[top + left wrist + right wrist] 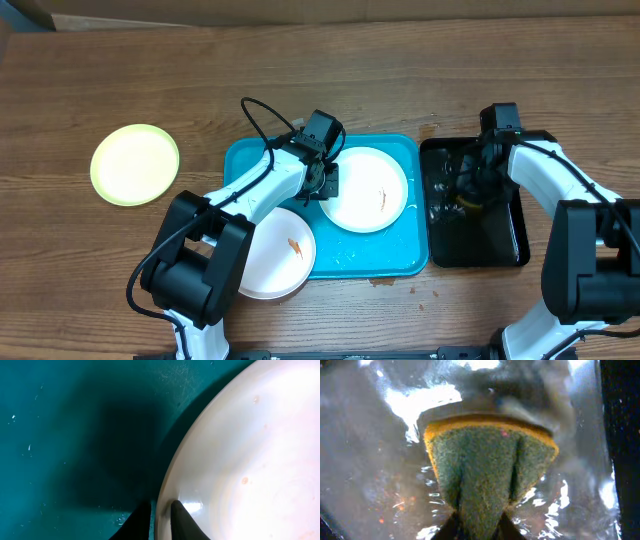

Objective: Clean dirty plates on tray and stack at the side
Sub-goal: 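Rub the sponge in the black tray's water with the right gripper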

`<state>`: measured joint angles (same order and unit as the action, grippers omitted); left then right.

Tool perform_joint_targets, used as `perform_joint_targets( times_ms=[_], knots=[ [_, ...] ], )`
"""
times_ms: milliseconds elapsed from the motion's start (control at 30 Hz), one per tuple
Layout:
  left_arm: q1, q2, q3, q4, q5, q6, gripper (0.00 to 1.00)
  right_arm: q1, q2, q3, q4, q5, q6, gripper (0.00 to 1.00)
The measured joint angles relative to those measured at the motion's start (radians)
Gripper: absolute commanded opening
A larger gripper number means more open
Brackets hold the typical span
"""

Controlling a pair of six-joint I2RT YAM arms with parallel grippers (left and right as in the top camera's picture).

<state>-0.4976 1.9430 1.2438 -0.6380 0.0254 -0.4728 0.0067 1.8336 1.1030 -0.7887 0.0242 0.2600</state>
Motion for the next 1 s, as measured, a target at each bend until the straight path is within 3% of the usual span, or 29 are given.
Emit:
perform_joint_targets(
  times_ms=[33,133,233,333,433,467,500,533,567,633,867,1000],
  knots=[
    [0.000,0.000,0.000,-0.001,0.000,0.000,0.17,0.000,0.000,0.000,-0.002,-0.002,0.001,0.69],
    [0.000,0.000,0.000,0.000,0.000,0.000,0.18,0.000,0.000,0.000,-0.015,-0.006,-0.003,0.69],
    [0.000,0.000,0.000,0.000,0.000,0.000,0.18,0.000,0.000,0.000,-0.051,-0.018,0.002,0.50],
    [0.000,0.000,-0.001,0.000,0.000,0.000,0.20,0.000,0.000,0.000,-0.092,-0.021,0.002,0.05],
    [0.000,0.000,-0.001,0.000,0.000,0.000,0.20,0.000,0.000,0.000,-0.119,-0.021,0.001,0.04],
    [0.000,0.000,-0.001,0.000,0.000,0.000,0.20,0.000,0.000,0.000,-0.129,-0.021,0.001,0.07],
    [0.000,0.000,-0.001,0.000,0.000,0.000,0.20,0.000,0.000,0.000,-0.134,-0.021,0.001,0.19],
    [0.000,0.000,-0.001,0.000,0.000,0.000,0.20,0.000,0.000,0.000,-0.137,-0.021,0.000,0.47],
    [0.000,0.000,-0.001,0.000,0.000,0.000,0.20,0.000,0.000,0.000,-0.137,-0.021,0.004,0.63],
    [0.000,0.000,-0.001,0.000,0.000,0.000,0.21,0.000,0.000,0.000,-0.122,-0.021,0.001,0.72],
    [0.000,0.000,-0.001,0.000,0.000,0.000,0.21,0.000,0.000,0.000,0.015,0.001,-0.002,0.76],
    [0.000,0.000,-0.001,0.000,0.000,0.000,0.21,0.000,0.000,0.000,0.061,0.014,-0.004,0.58]
  ],
)
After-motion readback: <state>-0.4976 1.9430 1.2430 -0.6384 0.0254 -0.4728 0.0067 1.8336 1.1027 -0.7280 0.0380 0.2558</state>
